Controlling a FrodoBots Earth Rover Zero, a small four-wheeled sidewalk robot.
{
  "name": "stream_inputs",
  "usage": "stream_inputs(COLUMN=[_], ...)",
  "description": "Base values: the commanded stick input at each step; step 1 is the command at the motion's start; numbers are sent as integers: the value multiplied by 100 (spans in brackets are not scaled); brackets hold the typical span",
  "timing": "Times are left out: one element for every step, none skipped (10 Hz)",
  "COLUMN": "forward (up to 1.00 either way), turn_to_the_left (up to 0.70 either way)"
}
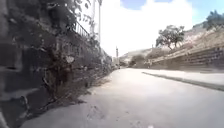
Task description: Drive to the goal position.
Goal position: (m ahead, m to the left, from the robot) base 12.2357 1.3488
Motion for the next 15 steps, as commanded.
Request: stream_inputs(forward=[70,70,70,70,70,70,70,70,70,70,70,70,70,70,70], turn_to_the_left=[0,0,0,0,0,0,0,0,0,0,0,0,0,0,0])
